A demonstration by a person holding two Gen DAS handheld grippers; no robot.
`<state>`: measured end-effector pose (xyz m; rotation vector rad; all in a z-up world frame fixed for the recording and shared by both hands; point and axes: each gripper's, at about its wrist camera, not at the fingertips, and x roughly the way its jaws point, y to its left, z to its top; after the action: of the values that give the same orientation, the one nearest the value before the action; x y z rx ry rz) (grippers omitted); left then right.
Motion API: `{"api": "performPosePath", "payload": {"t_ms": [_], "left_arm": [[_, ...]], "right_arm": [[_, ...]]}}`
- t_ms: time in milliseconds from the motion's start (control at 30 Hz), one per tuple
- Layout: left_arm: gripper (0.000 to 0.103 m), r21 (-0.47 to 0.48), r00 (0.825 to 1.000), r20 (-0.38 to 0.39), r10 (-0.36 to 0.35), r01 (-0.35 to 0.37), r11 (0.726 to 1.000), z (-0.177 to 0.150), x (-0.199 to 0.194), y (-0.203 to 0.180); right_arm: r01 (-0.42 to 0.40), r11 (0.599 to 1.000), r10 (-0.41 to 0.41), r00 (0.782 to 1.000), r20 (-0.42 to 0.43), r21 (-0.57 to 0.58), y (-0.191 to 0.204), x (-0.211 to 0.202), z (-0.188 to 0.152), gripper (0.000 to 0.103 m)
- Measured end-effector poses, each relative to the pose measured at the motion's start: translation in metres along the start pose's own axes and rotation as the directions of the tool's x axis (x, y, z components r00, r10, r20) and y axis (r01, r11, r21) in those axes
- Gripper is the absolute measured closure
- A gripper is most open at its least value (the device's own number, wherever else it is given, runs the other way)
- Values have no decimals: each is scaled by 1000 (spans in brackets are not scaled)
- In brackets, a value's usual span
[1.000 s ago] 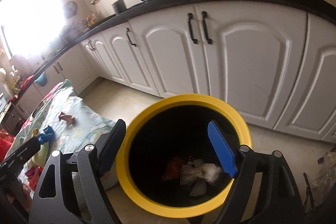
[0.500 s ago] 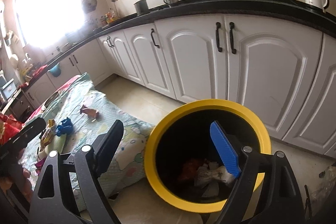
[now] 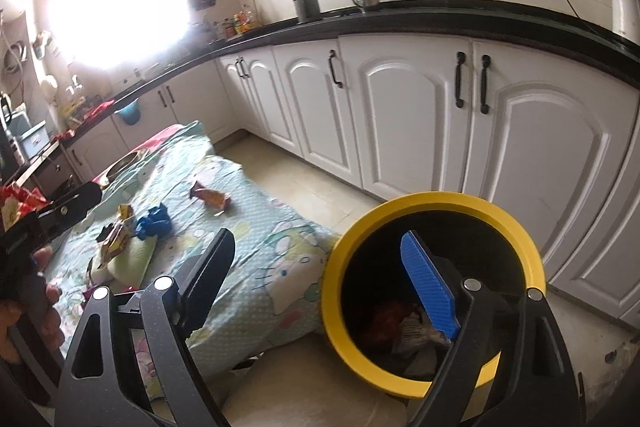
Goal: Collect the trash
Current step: 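Move both grippers back to the remaining trash on the bed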
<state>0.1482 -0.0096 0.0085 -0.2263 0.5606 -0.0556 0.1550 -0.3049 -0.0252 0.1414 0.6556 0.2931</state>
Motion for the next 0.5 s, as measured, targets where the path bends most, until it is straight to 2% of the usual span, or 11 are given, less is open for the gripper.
{"api": "performPosePath", "payload": {"t_ms": [300,500], "left_arm": [[11,-129,997,3,79,-78,989,9,-6,57],[11,-202,989,16,146,-140,969,10,-13,96]], "right_arm": [[-65,996,62,997,-38,-69,41,6,-8,20],[-156,981,145,985,-98,-119,84,15,-16,20]]}}
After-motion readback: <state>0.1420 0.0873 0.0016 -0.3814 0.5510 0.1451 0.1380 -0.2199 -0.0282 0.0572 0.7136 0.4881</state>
